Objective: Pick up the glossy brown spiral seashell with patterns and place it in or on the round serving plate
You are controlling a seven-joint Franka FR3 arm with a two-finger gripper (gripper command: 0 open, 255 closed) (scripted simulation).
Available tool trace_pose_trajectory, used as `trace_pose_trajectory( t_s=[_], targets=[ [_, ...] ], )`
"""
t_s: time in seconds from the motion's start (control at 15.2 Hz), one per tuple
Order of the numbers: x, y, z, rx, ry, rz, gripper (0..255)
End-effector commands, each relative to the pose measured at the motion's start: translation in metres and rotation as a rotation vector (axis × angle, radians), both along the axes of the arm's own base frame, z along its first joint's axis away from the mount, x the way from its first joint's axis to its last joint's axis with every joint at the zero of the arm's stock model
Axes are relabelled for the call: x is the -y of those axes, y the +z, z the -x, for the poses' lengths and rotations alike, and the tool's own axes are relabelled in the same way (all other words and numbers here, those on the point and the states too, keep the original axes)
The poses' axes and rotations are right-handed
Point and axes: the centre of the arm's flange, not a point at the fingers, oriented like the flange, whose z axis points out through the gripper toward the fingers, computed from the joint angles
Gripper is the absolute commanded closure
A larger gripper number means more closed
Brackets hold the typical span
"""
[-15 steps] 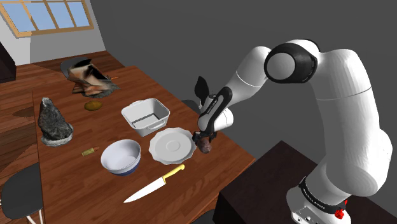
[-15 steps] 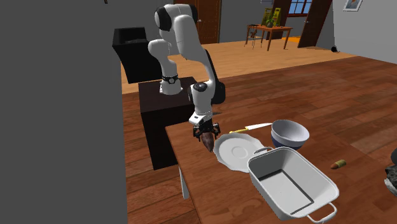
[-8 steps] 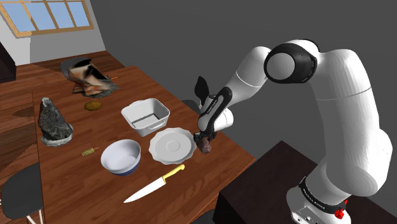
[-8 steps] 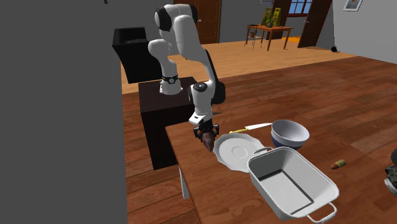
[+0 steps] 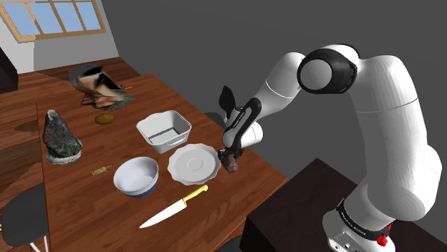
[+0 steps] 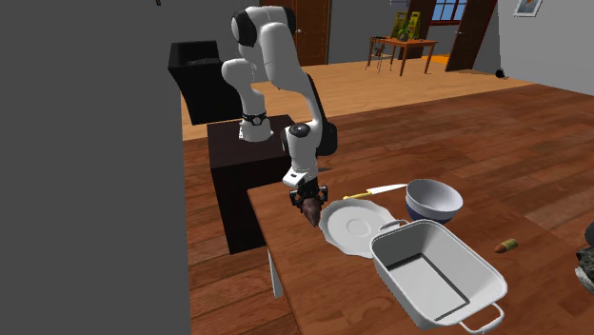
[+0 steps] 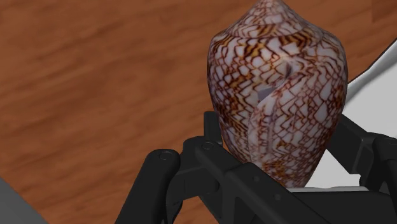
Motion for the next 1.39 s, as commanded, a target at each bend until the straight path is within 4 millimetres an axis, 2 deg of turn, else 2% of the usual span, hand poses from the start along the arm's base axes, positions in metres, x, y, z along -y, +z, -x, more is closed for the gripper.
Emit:
trace_pose_trajectory(
  t_s=[0.0,1.12,1.32],
  targets=[
    [0.000,0.005,0.000,0.000,0.000,0.000,255],
    [0.000,0.094,0.000,0.000,0.000,0.000,255],
    [-0.030,0.094,-0.026,0.000,0.000,0.000,255]
  ],
)
